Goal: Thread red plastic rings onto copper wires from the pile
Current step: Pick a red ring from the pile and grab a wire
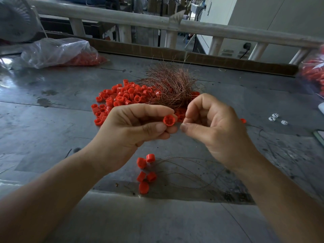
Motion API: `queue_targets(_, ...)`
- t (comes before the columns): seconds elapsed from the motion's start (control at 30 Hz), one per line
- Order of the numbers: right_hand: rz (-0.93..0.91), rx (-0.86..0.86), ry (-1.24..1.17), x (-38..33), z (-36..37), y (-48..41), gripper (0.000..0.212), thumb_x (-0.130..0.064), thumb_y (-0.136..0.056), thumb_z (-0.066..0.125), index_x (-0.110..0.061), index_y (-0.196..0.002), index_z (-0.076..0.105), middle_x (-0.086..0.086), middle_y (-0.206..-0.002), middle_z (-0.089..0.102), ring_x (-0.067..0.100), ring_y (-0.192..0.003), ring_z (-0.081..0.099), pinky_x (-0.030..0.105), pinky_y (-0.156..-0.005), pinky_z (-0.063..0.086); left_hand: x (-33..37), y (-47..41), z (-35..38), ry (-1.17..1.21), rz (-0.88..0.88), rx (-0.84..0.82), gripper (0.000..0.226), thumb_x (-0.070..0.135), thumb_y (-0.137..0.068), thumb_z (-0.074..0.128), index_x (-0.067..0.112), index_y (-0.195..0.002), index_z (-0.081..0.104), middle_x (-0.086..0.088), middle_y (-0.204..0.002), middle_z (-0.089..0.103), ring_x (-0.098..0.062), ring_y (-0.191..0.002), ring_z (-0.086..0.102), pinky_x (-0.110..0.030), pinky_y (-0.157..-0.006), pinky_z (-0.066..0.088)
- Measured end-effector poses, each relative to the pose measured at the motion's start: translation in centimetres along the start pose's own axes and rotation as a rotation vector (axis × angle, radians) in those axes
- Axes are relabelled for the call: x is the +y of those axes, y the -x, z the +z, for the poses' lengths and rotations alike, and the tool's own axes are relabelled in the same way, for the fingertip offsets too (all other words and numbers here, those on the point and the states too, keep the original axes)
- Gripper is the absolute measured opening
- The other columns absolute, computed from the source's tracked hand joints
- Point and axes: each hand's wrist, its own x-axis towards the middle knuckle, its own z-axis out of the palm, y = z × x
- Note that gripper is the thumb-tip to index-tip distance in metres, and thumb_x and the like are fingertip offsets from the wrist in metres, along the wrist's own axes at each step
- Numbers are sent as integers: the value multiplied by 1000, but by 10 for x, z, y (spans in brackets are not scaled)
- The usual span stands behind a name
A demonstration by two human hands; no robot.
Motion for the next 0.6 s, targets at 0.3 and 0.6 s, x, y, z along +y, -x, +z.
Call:
queue_targets(0.3, 104, -71, -62, 2, 5, -1, 35, 10, -71, 67, -19, -66, 47, -1, -63, 52, 9, -60, 48, 22, -54, 40, -4, 0, -1, 25, -11, -94, 21, 12, -65, 67, 15, -85, 74, -8, -88, 73, -16, -78, 70, -19, -65, 54)
queue_targets(0.6, 170, -21, 236, 17, -21, -14, 20, -40, -69, 66, -21, -71, 60, 7, -74, 67, 28, -74, 63, 42, -75, 53, -5, 1, -1, 33, -65, -64, 22, 10, -62, 67, 12, -83, 74, -8, -84, 73, -18, -78, 70, -20, -65, 54)
